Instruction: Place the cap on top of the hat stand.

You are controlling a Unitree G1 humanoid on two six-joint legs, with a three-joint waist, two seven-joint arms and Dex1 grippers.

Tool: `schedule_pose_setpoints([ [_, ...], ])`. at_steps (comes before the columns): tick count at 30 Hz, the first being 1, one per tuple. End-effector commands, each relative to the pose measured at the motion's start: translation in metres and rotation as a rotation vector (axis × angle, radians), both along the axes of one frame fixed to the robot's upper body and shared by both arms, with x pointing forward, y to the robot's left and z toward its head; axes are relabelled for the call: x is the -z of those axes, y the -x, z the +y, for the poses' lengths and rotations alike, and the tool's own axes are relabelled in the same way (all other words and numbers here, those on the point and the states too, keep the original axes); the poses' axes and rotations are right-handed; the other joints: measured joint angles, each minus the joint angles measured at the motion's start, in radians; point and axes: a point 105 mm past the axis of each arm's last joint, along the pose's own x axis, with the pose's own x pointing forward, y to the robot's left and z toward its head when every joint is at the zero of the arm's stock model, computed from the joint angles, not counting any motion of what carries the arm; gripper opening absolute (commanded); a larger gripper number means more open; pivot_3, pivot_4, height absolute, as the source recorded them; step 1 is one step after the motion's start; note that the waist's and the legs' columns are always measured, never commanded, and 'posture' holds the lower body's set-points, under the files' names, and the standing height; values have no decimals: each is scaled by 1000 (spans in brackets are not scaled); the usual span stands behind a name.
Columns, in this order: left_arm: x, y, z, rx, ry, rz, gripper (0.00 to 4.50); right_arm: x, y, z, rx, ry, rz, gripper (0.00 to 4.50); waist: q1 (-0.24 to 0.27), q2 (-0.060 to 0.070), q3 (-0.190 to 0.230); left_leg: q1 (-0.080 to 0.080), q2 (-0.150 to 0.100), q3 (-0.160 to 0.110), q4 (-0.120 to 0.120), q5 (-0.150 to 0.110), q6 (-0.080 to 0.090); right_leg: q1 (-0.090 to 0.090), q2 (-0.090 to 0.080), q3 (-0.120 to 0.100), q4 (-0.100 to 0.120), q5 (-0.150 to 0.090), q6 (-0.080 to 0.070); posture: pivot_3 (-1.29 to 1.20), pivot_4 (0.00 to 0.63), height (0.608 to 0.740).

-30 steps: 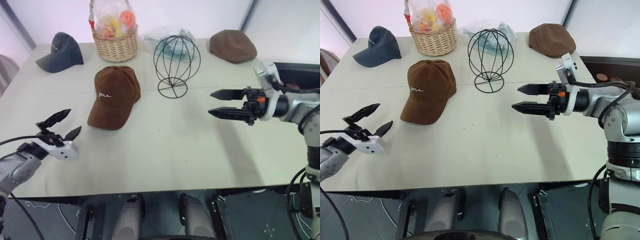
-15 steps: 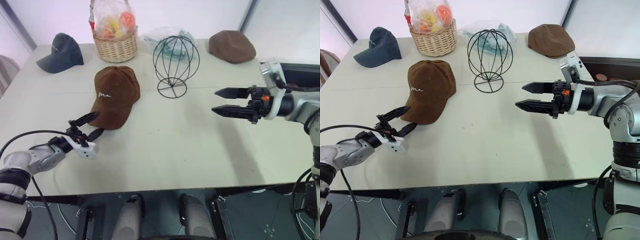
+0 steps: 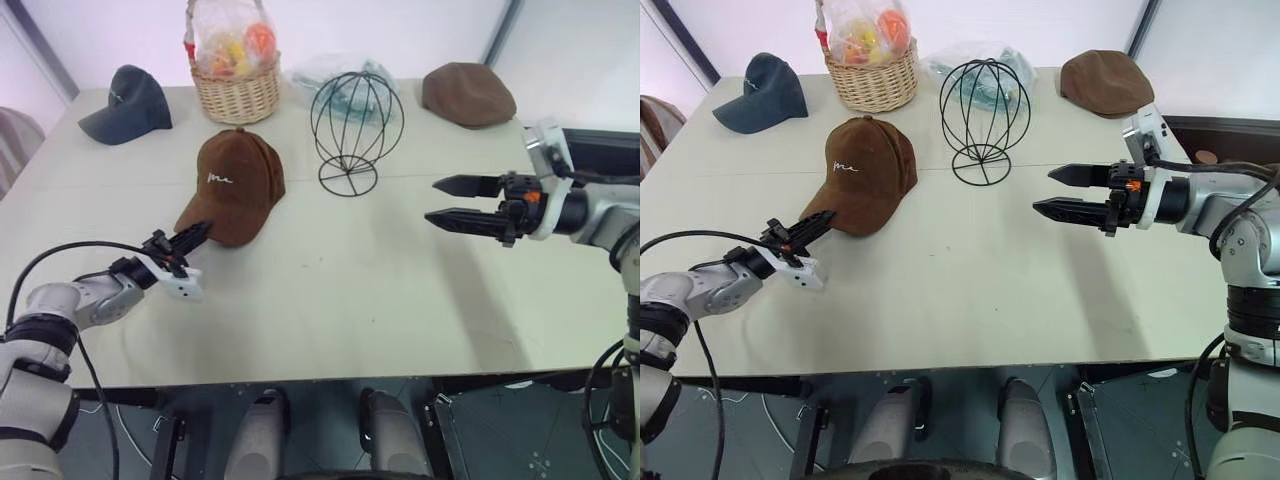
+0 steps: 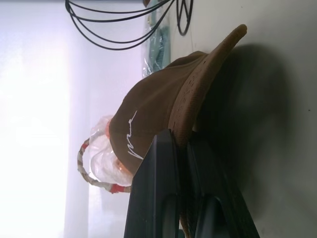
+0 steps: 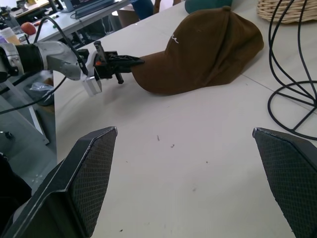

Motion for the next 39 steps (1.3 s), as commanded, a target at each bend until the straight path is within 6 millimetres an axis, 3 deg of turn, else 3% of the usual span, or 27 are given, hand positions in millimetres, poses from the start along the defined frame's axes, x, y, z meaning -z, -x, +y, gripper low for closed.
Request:
schedule_pose_setpoints([
  [1,-39,-7,4,-56,80,-170,27,-21,3,-8,23,1,-89,4500,4,0,0,0,0,0,0,0,0,0,0,0,0,0,0,0,150,740],
  [5,-104,-9,-10,-102,170,-418,27,-35,-2,-31,105,2,-127,4500,10,-1,1,-2,0,0,1,0,0,0,0,0,0,2,-4,0,150,740],
  [8,-154,-8,-41,-94,221,-574,27,-39,-6,-46,152,18,-146,4500,15,-1,1,-3,0,0,4,0,0,0,0,0,-1,2,-5,0,150,740],
  [11,-179,-9,-80,-45,259,-631,27,-42,-11,-54,178,22,-163,4500,20,-2,1,-3,0,0,6,0,0,2,0,0,-2,2,-3,0,150,740],
  [15,-194,-14,-137,39,324,-647,27,-49,-16,-67,222,24,-195,4500,24,-1,1,-1,0,0,7,0,0,4,0,0,-1,2,-1,0,150,740],
  [18,-191,-16,-178,99,362,-634,27,-53,-14,-74,240,25,-206,4500,26,-2,1,-1,0,1,7,0,1,4,1,1,-1,4,2,0,150,740],
  [23,-184,-21,-209,99,382,-607,27,-68,-7,-82,248,-16,-230,4500,20,-2,1,-1,0,1,6,0,1,2,1,2,-1,3,3,0,150,740],
  [26,-179,-27,-220,79,387,-586,27,-81,-1,-87,247,-55,-243,4500,21,-2,1,-2,0,1,7,0,1,2,1,2,-1,3,3,0,150,740],
  [33,-154,-41,-236,47,359,-486,27,-80,6,-101,292,-22,-238,4500,27,-2,1,-2,0,1,7,0,1,2,1,2,-2,1,0,0,150,740],
  [39,-139,-40,-255,63,338,-431,27,-77,8,-106,311,-12,-239,4500,30,-2,1,-2,0,1,7,0,1,2,1,2,-2,1,1,0,150,740],
])
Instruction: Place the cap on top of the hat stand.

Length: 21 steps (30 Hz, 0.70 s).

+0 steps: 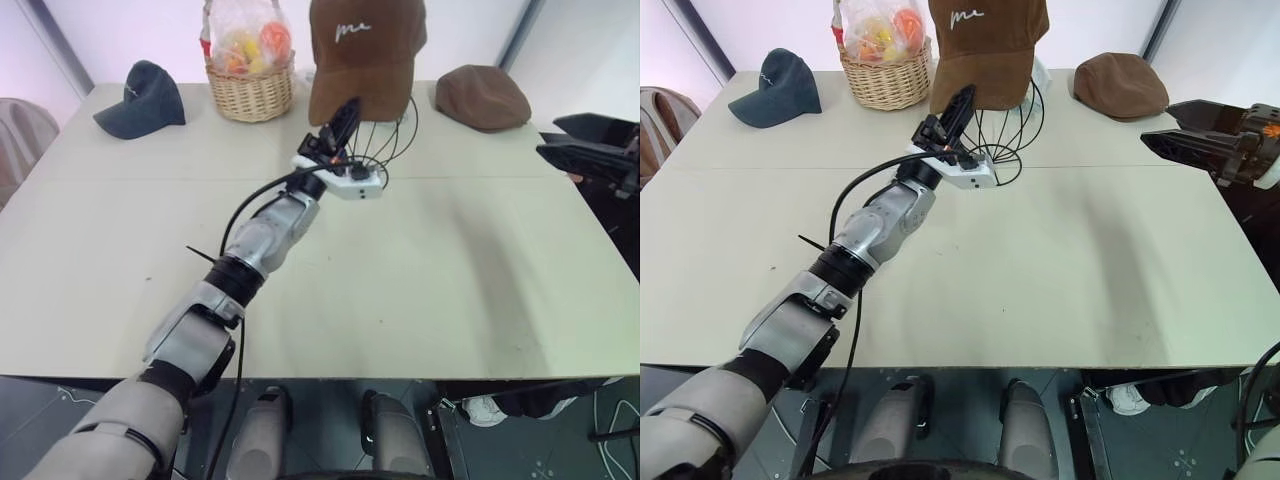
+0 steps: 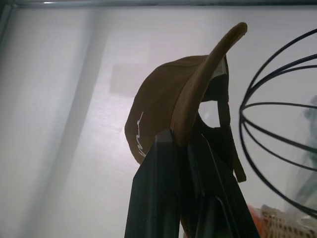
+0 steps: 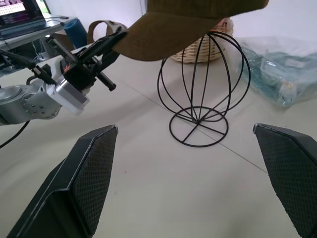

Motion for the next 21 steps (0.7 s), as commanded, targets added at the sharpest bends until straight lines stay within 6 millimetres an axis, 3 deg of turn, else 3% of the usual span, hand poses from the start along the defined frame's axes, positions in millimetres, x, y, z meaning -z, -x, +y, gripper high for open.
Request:
schedule_pose_setpoints([
  [1,-12,8,-18,47,4,-30,27,-15,9,-6,15,11,-62,4500,0,0,0,0,0,0,0,0,0,0,0,0,0,0,0,0,150,740],
  [10,9,13,-43,87,-54,56,27,-9,9,-9,23,6,-58,4500,-1,0,0,0,0,0,0,0,0,0,0,0,0,0,0,0,150,740],
  [21,41,12,-39,59,-97,185,27,-3,6,-9,25,-7,-49,4500,1,0,0,0,0,0,1,0,0,1,0,0,0,0,0,0,150,740],
])
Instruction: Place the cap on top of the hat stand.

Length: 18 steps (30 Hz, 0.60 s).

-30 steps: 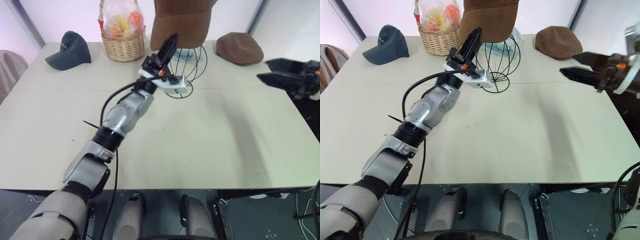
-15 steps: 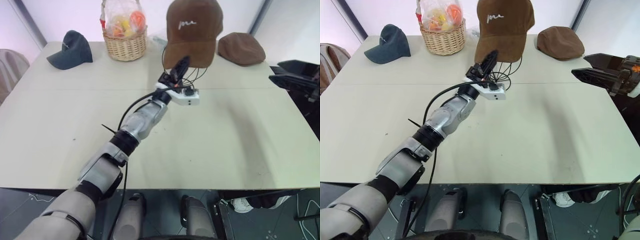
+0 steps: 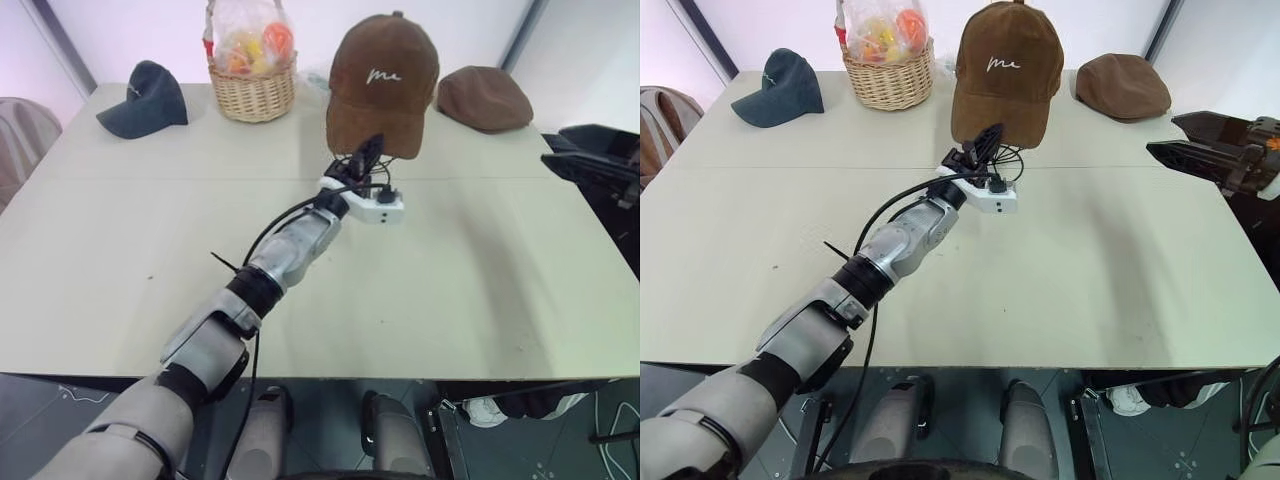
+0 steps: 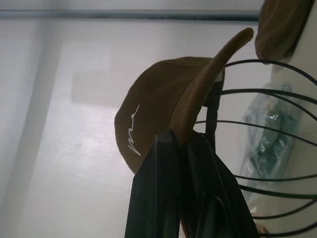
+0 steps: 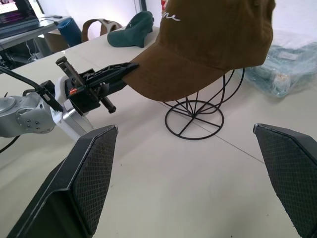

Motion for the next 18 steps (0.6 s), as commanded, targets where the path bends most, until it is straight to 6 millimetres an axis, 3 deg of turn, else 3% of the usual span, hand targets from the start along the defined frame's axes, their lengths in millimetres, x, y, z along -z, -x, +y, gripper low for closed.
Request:
schedule_pose_setpoints([
  [1,4,11,-11,48,4,33,27,-12,3,0,-5,-1,-59,4500,1,0,0,0,0,0,0,0,0,0,0,0,0,0,0,0,150,740],
  [10,23,17,-17,77,13,150,27,-11,2,0,-7,-5,-56,4500,0,0,0,0,0,0,1,0,0,1,0,0,0,0,0,0,150,740],
  [18,22,20,-19,85,9,135,27,-10,3,0,-5,-7,-53,4500,0,0,0,0,0,0,1,0,0,1,0,0,0,0,0,0,150,740],
])
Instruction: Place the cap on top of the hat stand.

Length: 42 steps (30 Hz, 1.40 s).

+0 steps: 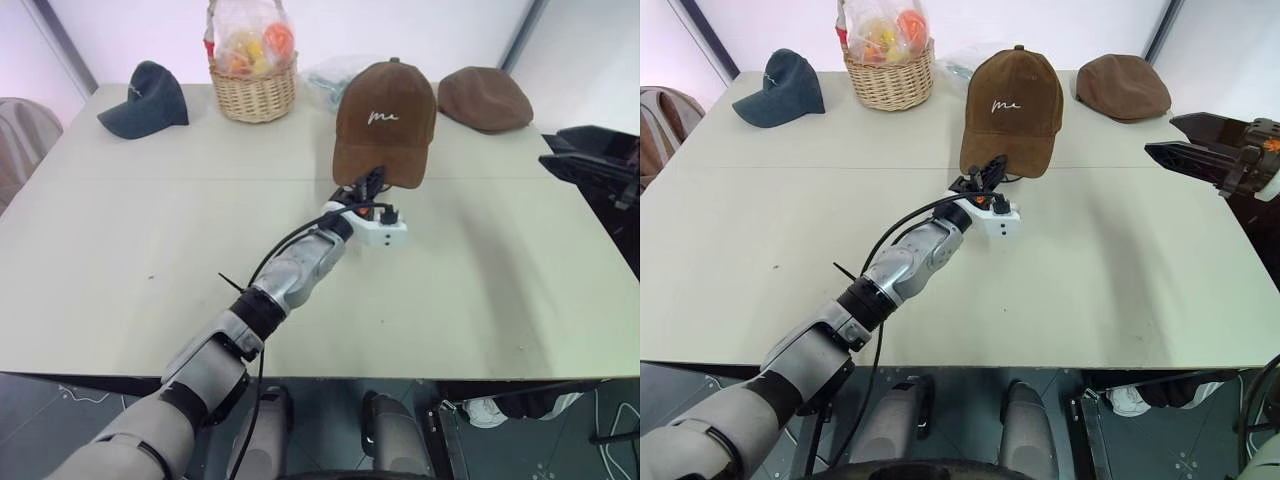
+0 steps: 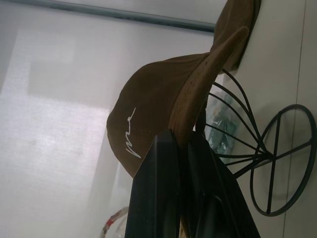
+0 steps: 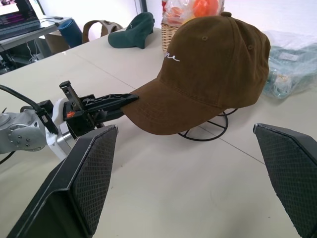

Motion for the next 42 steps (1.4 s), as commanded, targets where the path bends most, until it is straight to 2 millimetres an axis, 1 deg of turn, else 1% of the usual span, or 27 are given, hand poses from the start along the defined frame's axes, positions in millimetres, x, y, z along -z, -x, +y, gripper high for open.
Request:
schedule_pose_setpoints([
  [1,-4,8,-8,40,6,-19,27,-10,3,0,-2,-1,-50,4500,0,0,0,0,0,0,0,0,0,0,0,0,0,0,0,0,150,740],
  [9,0,11,0,42,-5,-20,27,-9,2,2,-5,-4,-49,4500,0,0,0,0,0,0,0,0,0,0,0,0,0,0,0,0,150,740],
  [12,-2,13,3,42,-15,-37,1100,-8,1,4,-9,-9,-48,4500,-1,0,0,0,0,0,0,0,0,0,0,0,0,0,0,0,150,740],
  [14,-3,14,4,40,-24,-50,2016,-7,0,5,-11,-11,-47,4500,-1,0,0,0,0,0,0,0,0,0,0,0,0,0,0,0,150,740],
  [16,-3,13,6,38,-31,-56,3147,-7,0,6,-13,-14,-48,4500,-1,0,0,0,0,0,0,0,0,-1,0,0,0,0,0,0,150,740],
  [18,-3,13,8,35,-34,-55,4161,-7,-1,7,-14,-15,-47,4500,-1,0,0,0,0,0,0,0,0,0,0,0,0,0,0,0,150,740],
  [19,-3,13,9,34,-36,-54,4437,-7,-1,7,-15,-16,-47,4500,-1,0,0,0,0,0,0,0,0,0,0,0,0,0,0,0,150,740],
  [25,-6,15,19,35,-64,-71,4437,-5,-1,9,-17,-22,-45,4500,-3,0,0,0,0,0,0,0,0,0,0,0,0,0,0,0,150,740],
  [28,-9,19,30,38,-66,-56,4437,-4,-1,9,-17,-25,-44,4500,-3,0,0,0,0,0,-1,0,0,-1,0,0,0,0,0,0,150,740],
  [30,-9,24,40,47,-63,-15,4437,-3,-1,9,-18,-26,-42,4500,-4,1,0,0,0,0,-1,0,0,-1,0,0,0,0,0,0,150,740],
  [34,-16,36,68,38,-49,57,4437,2,0,10,-18,-23,-31,4500,-4,1,0,0,0,0,-1,0,0,-1,0,0,1,1,-1,0,150,740],
  [39,-26,54,114,-27,30,180,4437,10,1,9,-14,-16,-11,4500,-4,1,0,1,0,0,0,0,0,0,0,0,1,2,-3,0,150,740],
  [40,-28,59,124,-39,66,223,4437,11,2,8,-11,-14,-6,4500,-4,1,-1,1,0,0,-1,0,0,0,0,0,1,2,-3,0,150,740],
  [42,-34,68,144,-49,193,324,4437,14,1,5,-2,-13,1,4500,-6,1,-1,1,0,0,-1,0,0,0,0,0,1,2,-3,0,150,740],
])
